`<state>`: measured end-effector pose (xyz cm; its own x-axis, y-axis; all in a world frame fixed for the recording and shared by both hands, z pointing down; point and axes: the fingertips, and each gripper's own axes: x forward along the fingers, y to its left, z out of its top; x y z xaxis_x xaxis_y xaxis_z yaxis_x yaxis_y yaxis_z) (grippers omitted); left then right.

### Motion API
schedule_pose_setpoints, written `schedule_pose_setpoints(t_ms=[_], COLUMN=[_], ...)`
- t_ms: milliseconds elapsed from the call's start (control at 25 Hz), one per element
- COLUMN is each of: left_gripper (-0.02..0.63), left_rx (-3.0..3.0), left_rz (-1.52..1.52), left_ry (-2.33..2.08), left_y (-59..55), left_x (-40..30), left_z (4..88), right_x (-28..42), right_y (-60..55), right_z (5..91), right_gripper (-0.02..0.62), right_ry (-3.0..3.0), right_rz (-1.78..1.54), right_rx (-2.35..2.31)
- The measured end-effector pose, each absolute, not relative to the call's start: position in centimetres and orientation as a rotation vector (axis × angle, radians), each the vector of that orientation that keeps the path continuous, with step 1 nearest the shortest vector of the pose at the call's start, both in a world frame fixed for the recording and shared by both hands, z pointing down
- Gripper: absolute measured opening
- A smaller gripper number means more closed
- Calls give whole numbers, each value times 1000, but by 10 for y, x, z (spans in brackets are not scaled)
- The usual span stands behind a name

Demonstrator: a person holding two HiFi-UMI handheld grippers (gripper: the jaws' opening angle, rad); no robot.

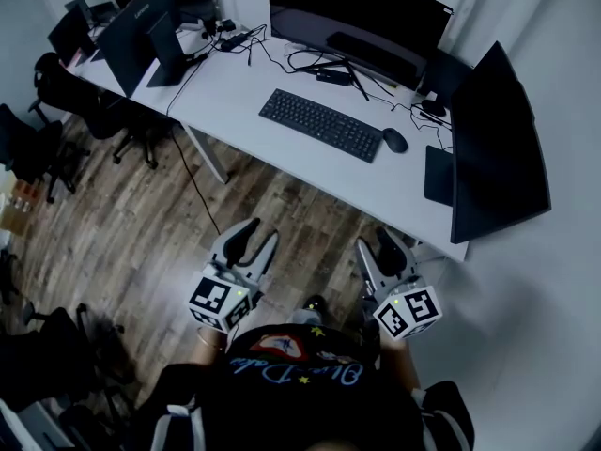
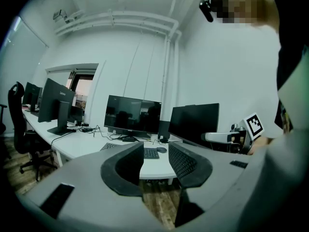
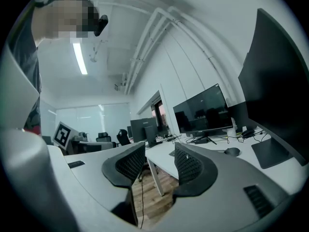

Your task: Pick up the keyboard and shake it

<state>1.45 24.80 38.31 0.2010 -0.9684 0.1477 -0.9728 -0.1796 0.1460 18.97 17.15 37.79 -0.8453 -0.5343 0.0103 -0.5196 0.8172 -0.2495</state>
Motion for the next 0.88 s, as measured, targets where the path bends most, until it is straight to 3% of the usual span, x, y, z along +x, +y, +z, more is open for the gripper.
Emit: schedule_pose_setpoints(t_ms=[480, 880], left_gripper=[138, 138], left_rx=[2236, 2195], left_rz=[32, 2], left_ry=[-1851, -1875], left_y=[202, 167], left_x=[23, -11], left_z=[394, 408], right_x=[204, 186], right_y=[126, 89], right_z=[385, 391], right_gripper=[158, 158], right_ry=[2947, 2966], right_rz=[-392, -390], right_rx=[-861, -866])
